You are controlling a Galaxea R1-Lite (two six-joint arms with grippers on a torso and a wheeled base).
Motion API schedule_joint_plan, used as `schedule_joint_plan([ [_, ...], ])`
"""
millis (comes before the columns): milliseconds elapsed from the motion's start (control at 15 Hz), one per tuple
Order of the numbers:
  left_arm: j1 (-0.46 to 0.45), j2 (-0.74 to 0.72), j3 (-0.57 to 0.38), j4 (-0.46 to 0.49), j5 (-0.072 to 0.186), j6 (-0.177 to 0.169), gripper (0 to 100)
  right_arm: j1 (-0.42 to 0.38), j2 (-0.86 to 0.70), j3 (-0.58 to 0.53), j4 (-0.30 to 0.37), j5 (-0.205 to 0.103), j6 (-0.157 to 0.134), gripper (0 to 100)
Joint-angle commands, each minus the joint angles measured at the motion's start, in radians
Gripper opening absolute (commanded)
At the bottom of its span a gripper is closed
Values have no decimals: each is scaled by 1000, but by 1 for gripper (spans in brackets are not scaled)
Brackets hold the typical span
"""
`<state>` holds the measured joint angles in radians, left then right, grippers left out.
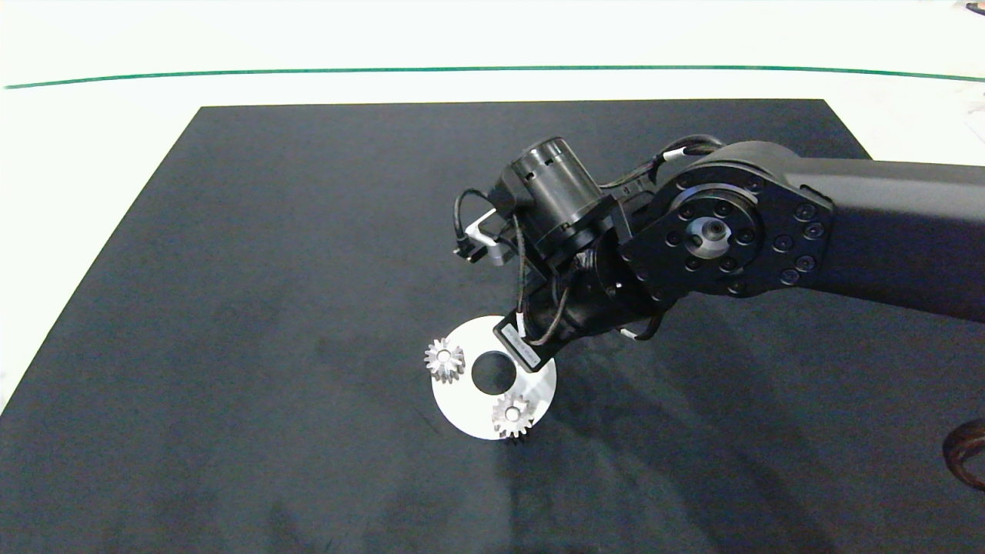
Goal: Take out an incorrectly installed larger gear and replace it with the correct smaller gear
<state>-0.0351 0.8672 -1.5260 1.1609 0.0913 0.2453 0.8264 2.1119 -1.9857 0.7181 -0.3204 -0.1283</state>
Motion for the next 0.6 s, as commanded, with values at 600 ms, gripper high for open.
schedule_joint_plan([
  [600, 80, -163, 297, -647, 8, -14, 100, 45, -817, 550, -3, -207, 101, 100],
])
